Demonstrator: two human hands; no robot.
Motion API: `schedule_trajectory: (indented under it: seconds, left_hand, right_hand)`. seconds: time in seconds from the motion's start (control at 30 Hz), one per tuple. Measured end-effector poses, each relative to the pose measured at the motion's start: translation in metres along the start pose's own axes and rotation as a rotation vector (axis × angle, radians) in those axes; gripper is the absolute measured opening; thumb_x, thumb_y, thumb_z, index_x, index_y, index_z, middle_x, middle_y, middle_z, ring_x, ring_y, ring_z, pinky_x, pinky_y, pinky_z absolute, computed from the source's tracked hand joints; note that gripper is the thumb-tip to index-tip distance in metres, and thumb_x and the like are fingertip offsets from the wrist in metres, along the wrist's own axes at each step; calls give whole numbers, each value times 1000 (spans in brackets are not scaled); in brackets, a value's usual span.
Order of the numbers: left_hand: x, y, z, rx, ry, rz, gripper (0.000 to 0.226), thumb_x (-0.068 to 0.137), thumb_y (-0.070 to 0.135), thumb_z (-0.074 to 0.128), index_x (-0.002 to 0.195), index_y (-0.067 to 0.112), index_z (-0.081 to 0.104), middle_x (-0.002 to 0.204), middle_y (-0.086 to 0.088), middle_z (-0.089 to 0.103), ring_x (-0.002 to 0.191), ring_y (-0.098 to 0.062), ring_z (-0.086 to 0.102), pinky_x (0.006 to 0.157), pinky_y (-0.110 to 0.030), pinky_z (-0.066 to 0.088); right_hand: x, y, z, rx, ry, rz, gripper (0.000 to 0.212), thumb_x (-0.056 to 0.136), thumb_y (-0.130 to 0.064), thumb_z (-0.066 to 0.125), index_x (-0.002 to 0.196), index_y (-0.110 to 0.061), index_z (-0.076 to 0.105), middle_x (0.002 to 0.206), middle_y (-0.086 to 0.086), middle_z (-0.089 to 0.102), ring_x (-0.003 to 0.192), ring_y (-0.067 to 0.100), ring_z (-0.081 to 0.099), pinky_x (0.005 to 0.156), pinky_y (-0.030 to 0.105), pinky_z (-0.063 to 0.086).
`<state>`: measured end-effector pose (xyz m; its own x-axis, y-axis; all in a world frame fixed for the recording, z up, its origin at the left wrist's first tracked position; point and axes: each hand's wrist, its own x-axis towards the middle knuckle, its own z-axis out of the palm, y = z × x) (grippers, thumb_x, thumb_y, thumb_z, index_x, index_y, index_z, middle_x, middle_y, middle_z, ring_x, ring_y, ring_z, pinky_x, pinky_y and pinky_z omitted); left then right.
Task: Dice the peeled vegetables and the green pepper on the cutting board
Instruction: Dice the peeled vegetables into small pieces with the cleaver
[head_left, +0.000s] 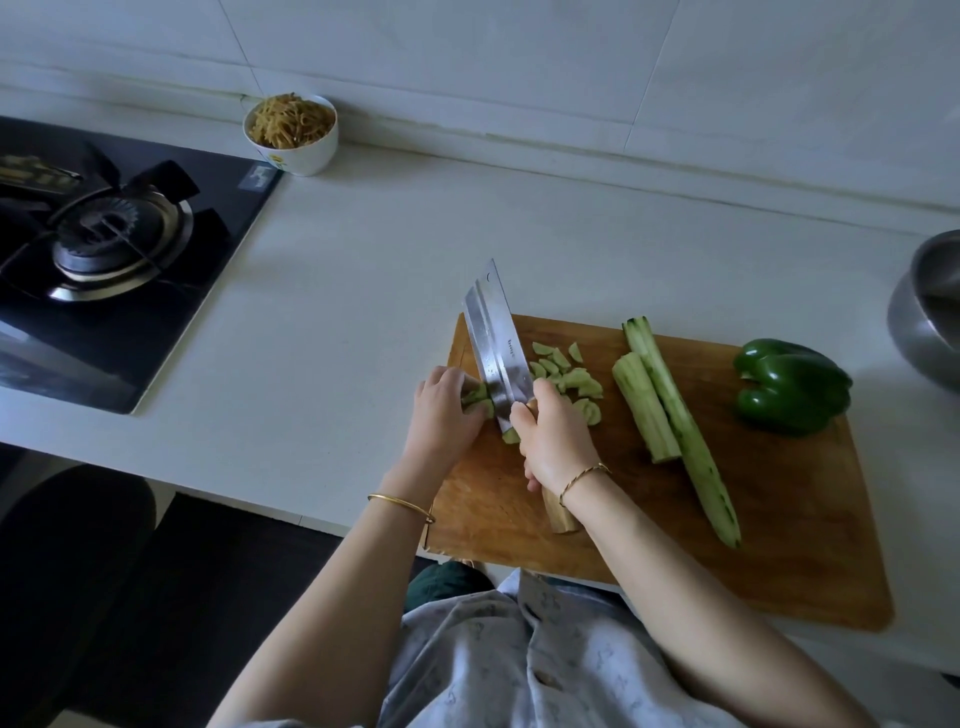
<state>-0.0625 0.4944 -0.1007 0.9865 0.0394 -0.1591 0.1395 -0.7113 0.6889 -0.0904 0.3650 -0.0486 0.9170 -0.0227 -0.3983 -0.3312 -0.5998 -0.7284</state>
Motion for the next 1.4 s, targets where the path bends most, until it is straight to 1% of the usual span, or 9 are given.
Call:
schedule_trajectory:
  seconds: [0.13, 0.23, 0.37, 0.6, 0.73, 0.93, 1.1, 1.2, 1.4]
  left_hand:
    - [0, 0, -1, -15, 4, 3, 14, 83, 9, 64, 97, 10, 61, 110, -5, 51, 101, -23, 50, 86, -30, 44]
    - [1, 0, -1, -2, 18, -14, 18, 86, 6, 60, 104, 8, 61, 113, -7, 51, 101, -20, 50, 82, -22, 39]
    - [2, 0, -1, 12, 32, -27, 18, 86, 4, 60, 104, 7, 60, 111, -8, 52, 98, -19, 49, 81, -21, 39]
    - [2, -1, 0, -5, 34, -33, 16, 85, 4, 62, 101, 6, 61, 110, -7, 52, 97, -19, 51, 80, -22, 41]
    - [3, -2, 0, -11, 37, -3, 14, 83, 5, 65, 96, 5, 61, 106, -8, 52, 96, -23, 54, 84, -29, 47]
    - [2, -2, 0, -5, 35, -6, 12, 85, 7, 63, 97, 7, 61, 106, -4, 51, 94, -18, 52, 78, -20, 42]
    - [4, -6, -2, -18, 51, -16, 18, 85, -3, 56, 100, 5, 62, 103, -3, 51, 92, -18, 52, 76, -19, 39]
    - [4, -7, -1, -11, 55, -19, 20, 85, -4, 55, 101, 5, 62, 104, -4, 51, 92, -18, 53, 76, -19, 40]
    - [4, -7, -1, -17, 62, -22, 17, 86, -2, 57, 100, 5, 63, 106, -6, 54, 93, -19, 55, 78, -20, 45]
  right_hand:
    - [-3, -1, -6, 44, 8, -25, 11, 102, -22, 40, 99, -12, 42, 70, 5, 49, 40, 13, 46, 34, 22, 41]
    - [-6, -2, -9, 56, -10, -40, 8, 101, -21, 40, 101, -14, 41, 70, 4, 49, 38, 11, 45, 35, 22, 40]
    - [-9, -1, -7, 61, -30, -32, 11, 101, -20, 40, 95, -11, 41, 69, 6, 48, 37, 13, 44, 34, 22, 40]
    - [-6, -6, -2, -22, -18, -8, 11, 101, -22, 39, 99, -11, 43, 73, 6, 52, 44, 18, 51, 39, 28, 48]
    - [-4, -8, 4, -105, 1, -5, 11, 101, -24, 39, 99, -14, 41, 83, 11, 57, 52, 26, 60, 43, 37, 56]
    - [0, -5, 0, -7, 8, -8, 12, 102, -23, 40, 100, -11, 43, 70, 7, 52, 43, 18, 51, 38, 30, 50]
    - [-4, -7, -6, 19, 2, -45, 11, 102, -22, 39, 98, -12, 41, 69, 5, 50, 39, 15, 47, 34, 23, 42]
    - [-6, -6, -5, 36, -19, -41, 11, 101, -21, 39, 94, -12, 40, 67, 5, 49, 38, 15, 46, 35, 23, 41]
    - [-4, -7, -4, 10, -43, -9, 10, 101, -21, 39, 100, -11, 42, 69, 6, 50, 40, 16, 49, 36, 25, 45]
